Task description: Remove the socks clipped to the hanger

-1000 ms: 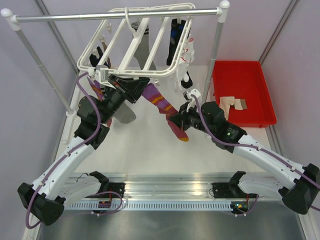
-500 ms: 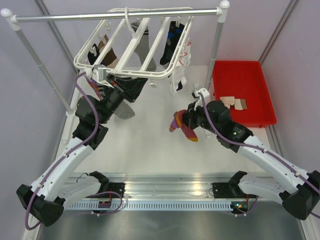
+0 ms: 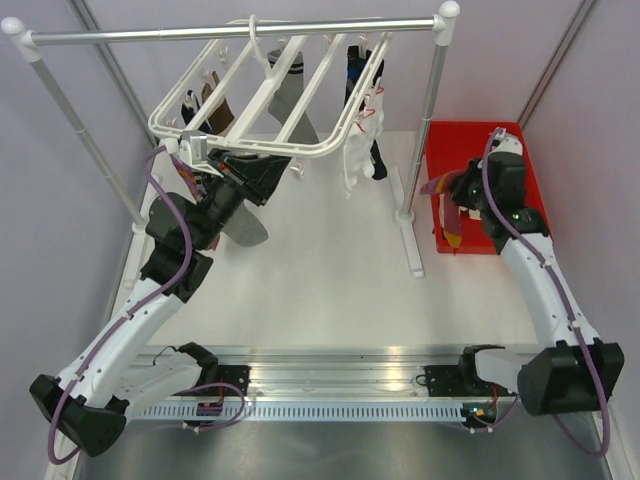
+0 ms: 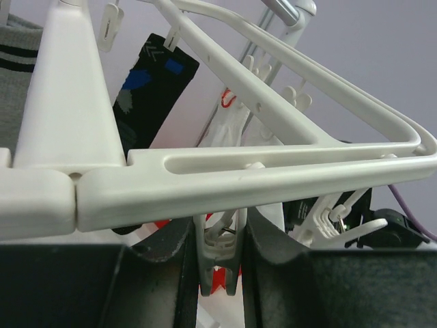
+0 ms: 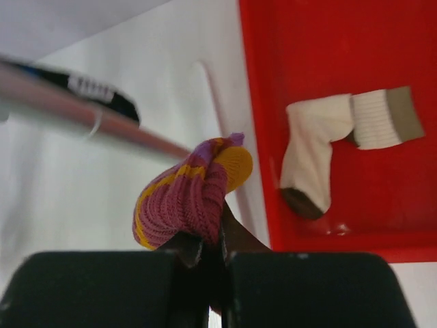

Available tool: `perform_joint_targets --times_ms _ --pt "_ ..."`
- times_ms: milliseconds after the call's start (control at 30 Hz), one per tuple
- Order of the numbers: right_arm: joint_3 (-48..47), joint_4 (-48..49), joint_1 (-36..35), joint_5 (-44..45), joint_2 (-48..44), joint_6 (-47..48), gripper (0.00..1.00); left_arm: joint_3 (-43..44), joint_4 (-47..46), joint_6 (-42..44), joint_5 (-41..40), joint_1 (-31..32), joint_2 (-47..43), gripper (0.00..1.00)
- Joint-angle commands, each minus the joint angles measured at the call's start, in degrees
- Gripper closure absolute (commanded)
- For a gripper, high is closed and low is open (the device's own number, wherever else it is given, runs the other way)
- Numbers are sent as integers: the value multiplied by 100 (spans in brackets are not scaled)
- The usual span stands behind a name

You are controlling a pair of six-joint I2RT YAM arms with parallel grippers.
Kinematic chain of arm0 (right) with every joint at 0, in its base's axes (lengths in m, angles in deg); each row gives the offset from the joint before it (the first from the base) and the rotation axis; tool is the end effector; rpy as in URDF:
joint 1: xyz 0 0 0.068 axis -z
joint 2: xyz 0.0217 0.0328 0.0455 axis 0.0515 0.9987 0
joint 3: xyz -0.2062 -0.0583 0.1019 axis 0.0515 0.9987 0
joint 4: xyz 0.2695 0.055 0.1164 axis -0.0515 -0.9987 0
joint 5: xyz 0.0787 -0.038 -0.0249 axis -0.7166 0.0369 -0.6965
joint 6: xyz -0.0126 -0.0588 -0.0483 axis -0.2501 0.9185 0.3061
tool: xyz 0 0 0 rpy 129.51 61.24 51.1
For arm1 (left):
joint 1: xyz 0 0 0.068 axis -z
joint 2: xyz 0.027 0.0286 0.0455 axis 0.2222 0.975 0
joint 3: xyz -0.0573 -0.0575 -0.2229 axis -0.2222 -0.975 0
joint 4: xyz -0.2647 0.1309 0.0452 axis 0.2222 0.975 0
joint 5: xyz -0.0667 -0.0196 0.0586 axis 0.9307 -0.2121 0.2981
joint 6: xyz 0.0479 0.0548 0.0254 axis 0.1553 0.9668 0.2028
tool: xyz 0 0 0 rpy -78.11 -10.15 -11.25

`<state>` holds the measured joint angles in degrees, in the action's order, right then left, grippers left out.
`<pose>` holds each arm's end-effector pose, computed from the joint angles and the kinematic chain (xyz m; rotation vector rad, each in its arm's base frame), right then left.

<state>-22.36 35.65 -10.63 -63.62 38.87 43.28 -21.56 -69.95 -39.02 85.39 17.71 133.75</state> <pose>0.3362 0.0440 0.2933 0.2794 2.0321 0.3111 0.2517 -0.1588 0.4296 0.1117 1.2496 -1.0275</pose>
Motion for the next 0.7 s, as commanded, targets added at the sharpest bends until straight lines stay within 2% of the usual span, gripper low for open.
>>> perform_joint_targets --times_ms 0,100,167,200,233,267,400,500,567,633,667 --pt "-623 108 906 -321 650 -274 99 212 75 11 -89 -22 -47 98" --pt "-905 407 1365 -359 1221 -424 95 230 128 37 -90 -22 -47 98" --pt "-1247 477 1427 -236 1566 -372 73 256 171 46 -10 -22 -38 98" --pt "-1361 477 1427 -192 1872 -345 56 248 180 28 -10 -22 -47 98" --pt "-1537 495 1427 -296 1988 -327 30 247 189 28 -2 -22 -47 98" --pt "-1608 512 1427 -419 2076 -310 25 265 207 28 -1 -14 -56 98" --pt "-1197 1126 1279 -903 1684 -327 15 274 268 37 -10 -13 -56 98" --pt "-330 1662 919 -1131 1044 -275 12 317 330 55 -37 -13 -56 98" --pt "112 2155 366 -1124 403 -169 10 344 356 46 -89 -13 -47 98" --pt "885 3075 -108 -1342 -4 -143 10 353 383 37 -133 -5 -38 98" --pt "1157 3418 -702 -1352 -328 -169 10 362 391 20 -151 -5 -21 98"
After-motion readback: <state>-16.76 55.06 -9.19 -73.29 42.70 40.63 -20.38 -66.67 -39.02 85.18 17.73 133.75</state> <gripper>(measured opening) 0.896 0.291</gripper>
